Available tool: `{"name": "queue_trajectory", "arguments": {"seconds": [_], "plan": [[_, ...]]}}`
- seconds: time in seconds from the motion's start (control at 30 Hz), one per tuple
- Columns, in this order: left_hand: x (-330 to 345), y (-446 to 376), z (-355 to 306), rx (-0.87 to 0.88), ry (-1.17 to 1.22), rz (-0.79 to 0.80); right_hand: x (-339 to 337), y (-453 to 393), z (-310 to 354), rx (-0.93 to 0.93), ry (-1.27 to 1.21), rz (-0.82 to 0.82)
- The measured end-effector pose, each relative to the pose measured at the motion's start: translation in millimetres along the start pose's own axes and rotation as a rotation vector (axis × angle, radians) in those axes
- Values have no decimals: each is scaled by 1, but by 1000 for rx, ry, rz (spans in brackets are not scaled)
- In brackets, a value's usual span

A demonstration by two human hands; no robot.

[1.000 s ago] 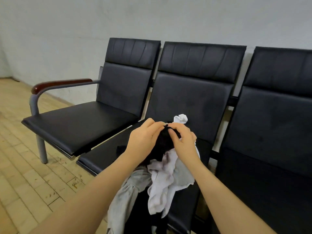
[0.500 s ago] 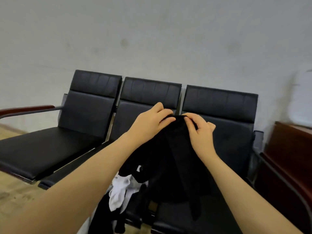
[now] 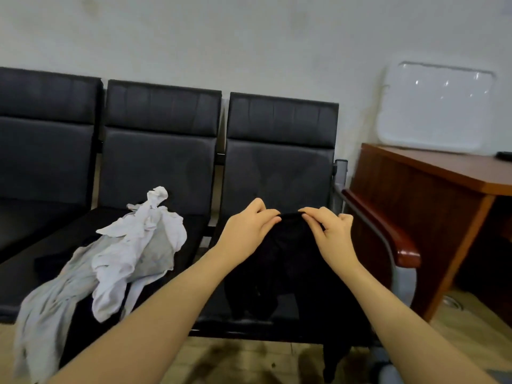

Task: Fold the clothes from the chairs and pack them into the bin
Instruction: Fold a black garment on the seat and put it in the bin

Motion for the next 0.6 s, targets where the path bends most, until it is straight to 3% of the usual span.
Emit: {"name": "queue_trajectory", "arguments": {"seconds": [0.13,0.23,0.37,0.5,0.6], "plan": [[43,4,43,-133,-2,-12,59,3,-40,73,17,68],[69,6,93,-336,-54,4,106,1,-60,162,59,136],[105,37,157,-525,-361,252,156,25,-66,245,-24,286],[149,108,174,-573,-264,553,185,90,-59,160,-51,483],[149,146,175,-615,-301,562,193,134,-65,81,107,654]]}}
Point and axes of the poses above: each hand's wrist, its own y-axis away from the middle knuckle, its own x-axis out of the palm, z = x × y, the point moved 10 cm from there along -y, towards the middle knuckle, and after that the axes turned 12 degrees about y, right-handed, at the moved point
